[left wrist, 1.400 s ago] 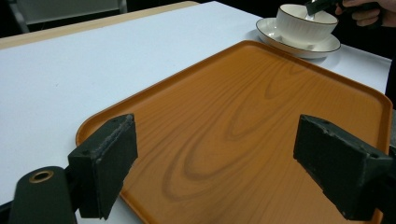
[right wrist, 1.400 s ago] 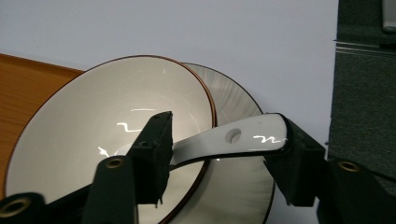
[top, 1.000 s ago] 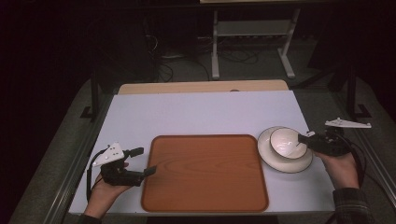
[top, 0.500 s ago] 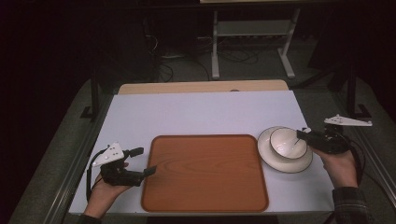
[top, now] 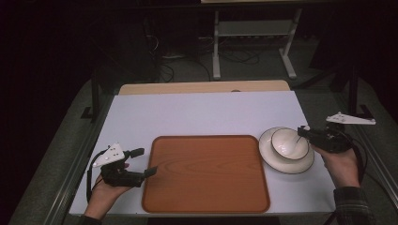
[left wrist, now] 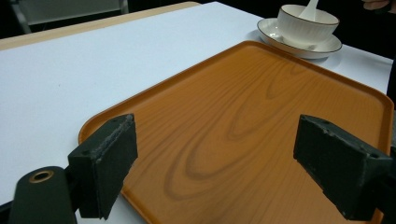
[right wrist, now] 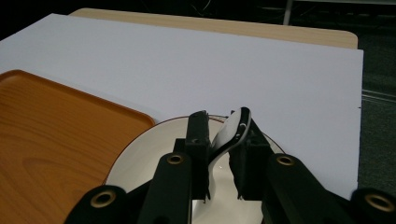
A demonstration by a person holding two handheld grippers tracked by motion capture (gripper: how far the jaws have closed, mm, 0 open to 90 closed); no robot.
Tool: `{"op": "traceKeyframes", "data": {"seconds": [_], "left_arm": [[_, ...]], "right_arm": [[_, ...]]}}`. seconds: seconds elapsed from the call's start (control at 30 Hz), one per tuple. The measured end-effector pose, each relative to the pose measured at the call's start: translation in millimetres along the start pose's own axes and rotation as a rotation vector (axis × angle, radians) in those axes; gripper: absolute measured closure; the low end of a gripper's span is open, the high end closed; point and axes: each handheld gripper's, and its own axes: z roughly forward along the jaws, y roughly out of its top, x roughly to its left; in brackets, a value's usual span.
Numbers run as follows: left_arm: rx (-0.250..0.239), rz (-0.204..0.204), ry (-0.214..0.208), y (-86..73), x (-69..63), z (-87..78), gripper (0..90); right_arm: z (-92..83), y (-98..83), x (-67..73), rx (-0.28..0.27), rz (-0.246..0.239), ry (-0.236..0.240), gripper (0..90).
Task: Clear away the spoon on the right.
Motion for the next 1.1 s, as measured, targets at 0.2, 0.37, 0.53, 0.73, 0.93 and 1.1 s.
{"op": "traceKeyframes", "data": {"seconds": [0.2, 0.37, 0.53, 0.73, 0.93, 1.1], "left_arm": [[0.0, -0.001, 0.001, -0.1, 0.1, 0.0, 13.1], [0.0, -0.001, 0.001, -0.1, -0.1, -0.1, 13.0], [0.0, -0.001, 0.0, -0.2, 0.3, -0.4, 13.0], [-0.001, -0.001, -0.001, -0.2, 0.3, -0.5, 13.0], [0.001, -0.001, -0.001, -0.2, 0.4, -0.4, 13.0], [0.0, -0.001, -0.001, -0.3, 0.5, -0.4, 13.0]], "right_arm": [[-1.5, 2.4, 0.5, -0.004, -0.003, 0.015, 81.3], [-2.6, 4.1, 0.7, -0.005, -0.01, 0.025, 83.1], [-4.2, 7.3, 1.8, -0.01, -0.015, 0.027, 83.2], [-6.5, 12.3, 2.7, -0.016, -0.027, 0.023, 83.3], [-10.1, 16.9, 3.6, -0.027, -0.035, 0.024, 83.4], [-14.2, 21.8, 7.2, -0.04, -0.043, 0.026, 83.4]]}}
